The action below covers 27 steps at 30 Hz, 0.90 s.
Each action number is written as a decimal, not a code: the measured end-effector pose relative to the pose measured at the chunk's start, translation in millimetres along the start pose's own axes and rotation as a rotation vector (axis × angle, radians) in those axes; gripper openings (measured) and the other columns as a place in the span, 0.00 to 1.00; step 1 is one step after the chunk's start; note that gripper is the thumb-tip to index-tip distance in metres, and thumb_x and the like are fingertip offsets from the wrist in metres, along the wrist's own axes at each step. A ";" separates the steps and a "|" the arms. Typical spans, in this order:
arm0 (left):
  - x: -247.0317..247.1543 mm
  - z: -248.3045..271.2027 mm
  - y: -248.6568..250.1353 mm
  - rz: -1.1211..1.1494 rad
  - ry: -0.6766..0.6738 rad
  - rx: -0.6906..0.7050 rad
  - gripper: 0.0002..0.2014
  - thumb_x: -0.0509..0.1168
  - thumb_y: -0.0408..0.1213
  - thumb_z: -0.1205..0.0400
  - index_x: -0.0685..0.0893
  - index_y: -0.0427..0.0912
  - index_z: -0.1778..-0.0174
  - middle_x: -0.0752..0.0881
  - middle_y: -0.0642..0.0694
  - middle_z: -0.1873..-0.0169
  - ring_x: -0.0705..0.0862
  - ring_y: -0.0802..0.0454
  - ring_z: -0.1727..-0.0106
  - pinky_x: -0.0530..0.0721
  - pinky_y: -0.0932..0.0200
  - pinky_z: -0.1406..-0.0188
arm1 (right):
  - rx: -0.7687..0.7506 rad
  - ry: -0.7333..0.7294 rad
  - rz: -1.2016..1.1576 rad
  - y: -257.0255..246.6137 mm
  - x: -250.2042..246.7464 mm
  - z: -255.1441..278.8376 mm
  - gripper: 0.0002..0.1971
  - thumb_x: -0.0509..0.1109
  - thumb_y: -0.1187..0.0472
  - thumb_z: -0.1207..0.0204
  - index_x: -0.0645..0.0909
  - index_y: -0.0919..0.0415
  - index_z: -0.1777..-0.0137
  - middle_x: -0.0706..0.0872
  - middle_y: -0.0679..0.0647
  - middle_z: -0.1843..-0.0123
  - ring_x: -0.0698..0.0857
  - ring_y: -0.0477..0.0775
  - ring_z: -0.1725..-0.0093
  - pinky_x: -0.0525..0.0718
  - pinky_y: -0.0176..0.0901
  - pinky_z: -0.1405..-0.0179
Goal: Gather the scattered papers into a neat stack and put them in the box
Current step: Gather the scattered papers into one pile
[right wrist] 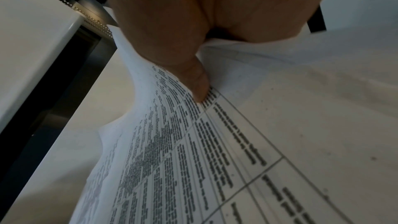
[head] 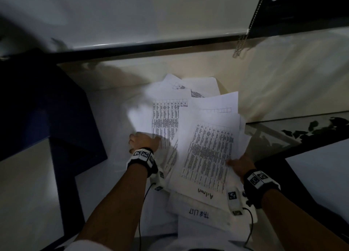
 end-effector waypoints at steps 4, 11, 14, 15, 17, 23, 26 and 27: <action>7.3 0.8 7.9 -0.007 -0.008 0.023 0.39 0.70 0.55 0.22 0.64 0.34 0.23 0.64 0.36 0.25 0.64 0.37 0.24 0.71 0.38 0.28 | -0.013 0.014 0.014 1.2 -1.0 -1.3 0.29 0.75 0.72 0.29 0.73 0.68 0.28 0.83 0.64 0.36 0.82 0.67 0.39 0.79 0.66 0.35; 20.1 1.2 8.6 0.065 0.012 -0.073 0.54 0.73 0.59 0.27 0.51 0.35 0.16 0.46 0.35 0.15 0.48 0.36 0.14 0.59 0.35 0.20 | -0.017 -0.003 0.020 3.8 0.9 -4.8 0.32 0.76 0.70 0.31 0.72 0.64 0.27 0.82 0.64 0.33 0.81 0.70 0.36 0.79 0.71 0.35; 25.9 2.6 9.8 0.048 0.045 -0.015 0.49 0.70 0.57 0.24 0.54 0.32 0.17 0.52 0.35 0.15 0.53 0.38 0.14 0.60 0.40 0.19 | 0.007 0.014 0.018 5.9 1.6 -6.3 0.32 0.76 0.69 0.31 0.71 0.64 0.26 0.82 0.63 0.34 0.81 0.69 0.36 0.78 0.71 0.34; 27.1 4.8 10.8 0.038 0.067 0.015 0.47 0.70 0.56 0.23 0.56 0.32 0.18 0.56 0.34 0.16 0.58 0.38 0.16 0.62 0.42 0.19 | 0.011 0.018 0.021 6.4 1.8 -7.0 0.34 0.77 0.68 0.33 0.71 0.64 0.26 0.82 0.63 0.34 0.81 0.69 0.37 0.79 0.71 0.35; 26.8 9.7 14.5 0.047 0.120 0.061 0.39 0.71 0.51 0.23 0.64 0.33 0.23 0.71 0.35 0.23 0.70 0.39 0.23 0.68 0.43 0.22 | 0.020 0.024 0.037 10.5 2.0 -11.3 0.35 0.79 0.65 0.36 0.72 0.62 0.27 0.83 0.62 0.34 0.82 0.68 0.38 0.80 0.71 0.36; 9.4 19.2 28.5 0.437 0.150 0.131 0.30 0.72 0.35 0.25 0.69 0.44 0.28 0.69 0.38 0.30 0.80 0.39 0.42 0.81 0.49 0.42 | 0.008 0.034 0.066 7.2 -0.3 -8.2 0.33 0.79 0.66 0.35 0.74 0.66 0.29 0.84 0.64 0.35 0.83 0.69 0.39 0.81 0.70 0.38; -3.6 0.9 22.9 0.834 0.037 -0.032 0.31 0.76 0.37 0.30 0.73 0.46 0.31 0.73 0.38 0.34 0.83 0.41 0.50 0.82 0.54 0.51 | 0.021 0.043 0.052 1.7 -0.5 -2.2 0.30 0.77 0.70 0.32 0.74 0.68 0.29 0.83 0.65 0.36 0.82 0.70 0.38 0.81 0.69 0.36; -8.4 -1.9 20.7 0.945 -0.069 -0.126 0.37 0.79 0.41 0.36 0.73 0.46 0.31 0.78 0.39 0.35 0.84 0.40 0.49 0.84 0.50 0.50 | 0.024 0.047 0.053 3.4 -0.7 -3.3 0.31 0.78 0.70 0.33 0.74 0.67 0.29 0.83 0.65 0.36 0.82 0.70 0.38 0.81 0.69 0.37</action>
Point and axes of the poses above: each hand's wrist, its own z-axis away from the middle knuckle, its own x-axis out of the palm, y = z × x, the point moved 2 cm from there along -z, towards the middle knuckle
